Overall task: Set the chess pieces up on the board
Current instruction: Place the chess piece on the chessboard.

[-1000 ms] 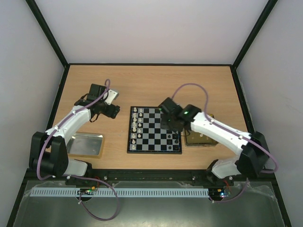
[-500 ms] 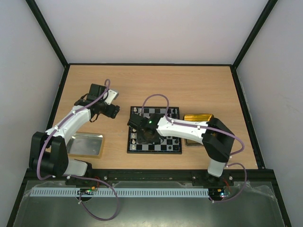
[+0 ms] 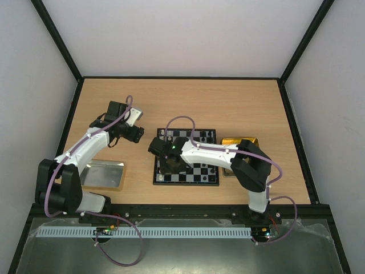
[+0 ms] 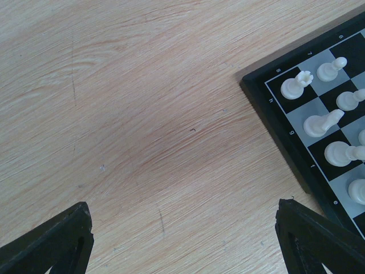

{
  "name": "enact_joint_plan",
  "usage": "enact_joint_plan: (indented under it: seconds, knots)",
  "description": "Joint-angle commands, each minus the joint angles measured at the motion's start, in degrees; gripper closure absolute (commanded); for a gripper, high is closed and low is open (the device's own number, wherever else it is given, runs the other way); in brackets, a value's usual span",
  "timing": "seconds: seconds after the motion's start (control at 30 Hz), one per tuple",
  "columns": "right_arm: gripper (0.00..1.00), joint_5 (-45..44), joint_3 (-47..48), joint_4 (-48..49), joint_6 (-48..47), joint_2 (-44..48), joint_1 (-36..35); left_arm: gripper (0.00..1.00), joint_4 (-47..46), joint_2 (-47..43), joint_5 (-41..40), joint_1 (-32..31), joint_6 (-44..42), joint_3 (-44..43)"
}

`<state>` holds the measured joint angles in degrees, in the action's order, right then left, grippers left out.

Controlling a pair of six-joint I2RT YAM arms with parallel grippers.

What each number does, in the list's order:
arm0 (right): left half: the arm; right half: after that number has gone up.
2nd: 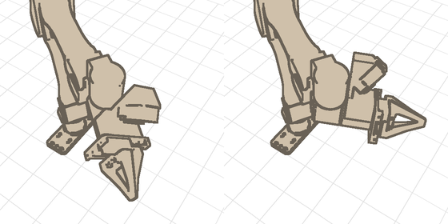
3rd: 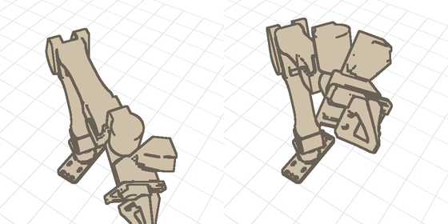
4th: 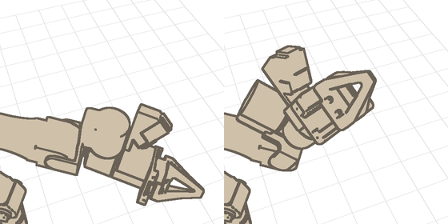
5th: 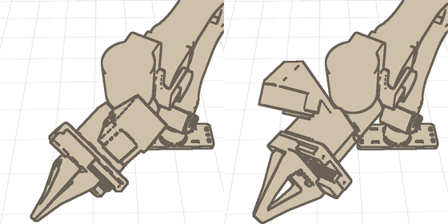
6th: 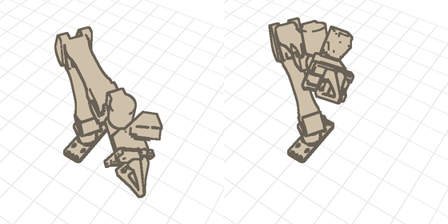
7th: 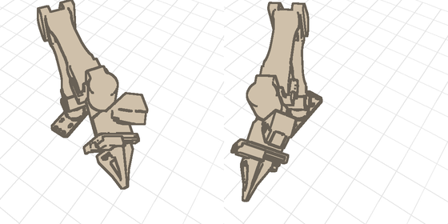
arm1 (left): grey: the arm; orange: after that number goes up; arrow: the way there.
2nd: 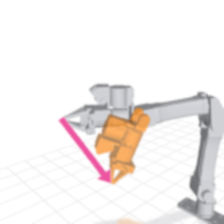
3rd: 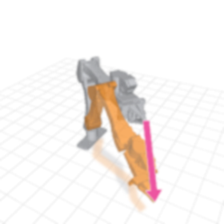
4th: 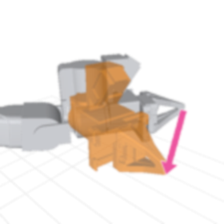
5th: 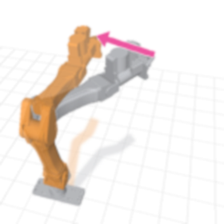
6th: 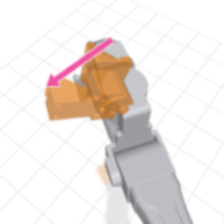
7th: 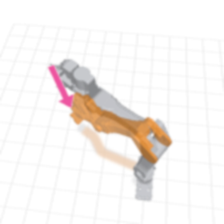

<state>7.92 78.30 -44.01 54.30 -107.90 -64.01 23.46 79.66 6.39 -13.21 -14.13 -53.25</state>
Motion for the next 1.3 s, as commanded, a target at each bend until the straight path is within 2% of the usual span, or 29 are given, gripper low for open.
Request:
enact_joint_plan:
  seconds: [0.0,1.27]
  knots:
    - [0.94,0.5,1.9,0.1,-1.0,-1.3,-0.4,0.13,-0.3,-0.5,-0.2,0.2,-0.4,0.5]
    - [0.93,-0.8,4.5,-2.6,-0.8,-3.6,-0.4,0.12,-0.4,-0.7,0.0,0.3,-0.4,0.6]
